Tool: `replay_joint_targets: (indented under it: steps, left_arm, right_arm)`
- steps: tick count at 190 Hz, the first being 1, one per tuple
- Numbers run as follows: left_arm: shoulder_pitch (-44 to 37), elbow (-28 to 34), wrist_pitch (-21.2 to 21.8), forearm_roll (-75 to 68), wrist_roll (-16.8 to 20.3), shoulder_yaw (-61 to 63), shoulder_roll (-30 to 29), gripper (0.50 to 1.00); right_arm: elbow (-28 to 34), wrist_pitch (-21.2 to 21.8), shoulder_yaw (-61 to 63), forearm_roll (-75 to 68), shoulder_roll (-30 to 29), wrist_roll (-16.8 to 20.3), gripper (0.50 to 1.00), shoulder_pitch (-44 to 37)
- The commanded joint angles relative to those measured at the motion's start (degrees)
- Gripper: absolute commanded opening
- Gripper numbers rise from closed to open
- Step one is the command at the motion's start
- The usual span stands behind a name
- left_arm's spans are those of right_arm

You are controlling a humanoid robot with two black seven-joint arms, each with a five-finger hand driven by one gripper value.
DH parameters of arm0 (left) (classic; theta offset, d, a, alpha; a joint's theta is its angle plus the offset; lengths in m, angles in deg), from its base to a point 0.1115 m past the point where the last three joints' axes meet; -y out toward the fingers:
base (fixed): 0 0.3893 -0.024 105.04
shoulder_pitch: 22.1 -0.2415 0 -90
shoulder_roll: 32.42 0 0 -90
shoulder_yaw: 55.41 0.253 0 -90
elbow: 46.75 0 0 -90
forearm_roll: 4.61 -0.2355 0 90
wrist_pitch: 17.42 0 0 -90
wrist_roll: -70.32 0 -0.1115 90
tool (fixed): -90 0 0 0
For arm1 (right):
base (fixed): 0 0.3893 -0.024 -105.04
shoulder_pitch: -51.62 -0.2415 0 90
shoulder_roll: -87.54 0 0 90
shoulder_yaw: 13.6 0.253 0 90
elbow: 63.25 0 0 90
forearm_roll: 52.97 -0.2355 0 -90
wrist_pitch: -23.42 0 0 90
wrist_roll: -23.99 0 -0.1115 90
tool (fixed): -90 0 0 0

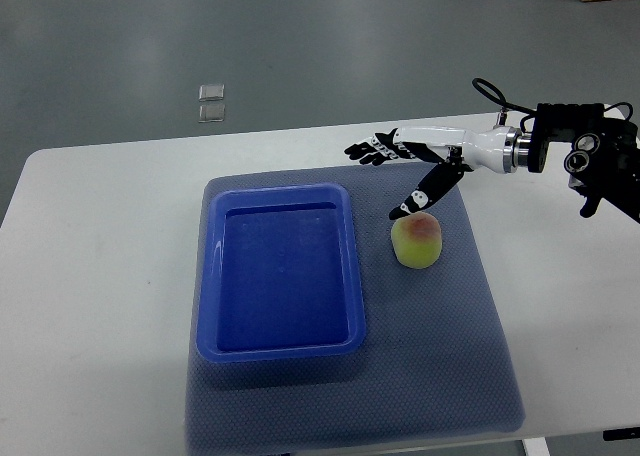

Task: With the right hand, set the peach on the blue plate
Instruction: 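Reach the open right hand down over the yellow-red peach, then close the right hand fingers around the peach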

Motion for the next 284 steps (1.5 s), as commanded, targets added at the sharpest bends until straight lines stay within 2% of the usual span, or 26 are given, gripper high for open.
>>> replay_joint_targets:
  steps: [1, 29, 69, 98, 99, 101, 123, 241, 255, 261, 272, 284]
  left_arm:
    - [0.0, 0.0, 0.0, 0.0, 0.0, 0.0, 0.0, 1.0]
    - [0.0, 0.0, 0.0, 0.0, 0.2, 0.0, 0.0, 1.0]
    - [0.0, 0.0, 0.0, 0.0, 0.1, 0.0, 0.0, 1.0]
    - [0.0, 0.0, 0.0, -0.1, 0.1, 0.0, 0.0, 1.0]
    - [0.0, 0.0, 0.0, -0.1, 0.1, 0.0, 0.0, 1.0]
    - [0.0, 0.0, 0.0, -0.1, 0.1, 0.0, 0.0, 1.0]
    - [0.1, -0.2, 0.0, -0.1, 0.1, 0.0, 0.0, 1.0]
    - [0.2, -0.4, 0.0, -0.1, 0.1, 0.1, 0.0, 1.0]
    - [0.2, -0.4, 0.0, -0.1, 0.1, 0.1, 0.0, 1.0]
    - [0.2, -0.4, 0.0, -0.1, 0.1, 0.1, 0.0, 1.0]
    - [0.2, -0.4, 0.0, -0.1, 0.1, 0.1, 0.0, 1.0]
    - [0.2, -0.4, 0.0, -0.1, 0.1, 0.1, 0.0, 1.0]
  right_arm:
    - [0.4, 0.0, -4.9, 5.0, 1.0, -1.8, 0.93, -2.9]
    - [1.7, -0.6, -11.1, 9.9, 2.3, -2.3, 0.93, -5.8]
    - [1.6, -2.5, -13.7, 12.5, 2.1, -2.2, 0.93, -6.1]
    - [1.0, -5.1, -15.2, 13.8, 1.3, -2.1, 0.93, -5.8]
    - [0.8, -7.0, -16.6, 14.0, 1.3, -2.1, 0.93, -5.7]
    - [0.7, -7.5, -16.9, 14.0, 1.3, -2.1, 0.93, -5.7]
    - [-0.1, -10.2, -19.4, 14.0, 1.3, -2.0, 0.93, -5.8]
    - [-3.5, -11.9, -21.5, 14.0, 1.3, -1.9, 0.924, -5.7]
    - [-3.5, -12.7, -21.4, 13.9, 1.3, -2.3, 0.909, -5.7]
    - [-3.5, -13.0, -21.4, 13.7, 1.3, -2.5, 0.889, -5.7]
    - [-3.4, -13.3, -21.3, 13.4, 1.3, -2.6, 0.815, -5.7]
    - [-3.4, -13.3, -21.3, 13.3, 1.3, -2.6, 0.795, -5.7]
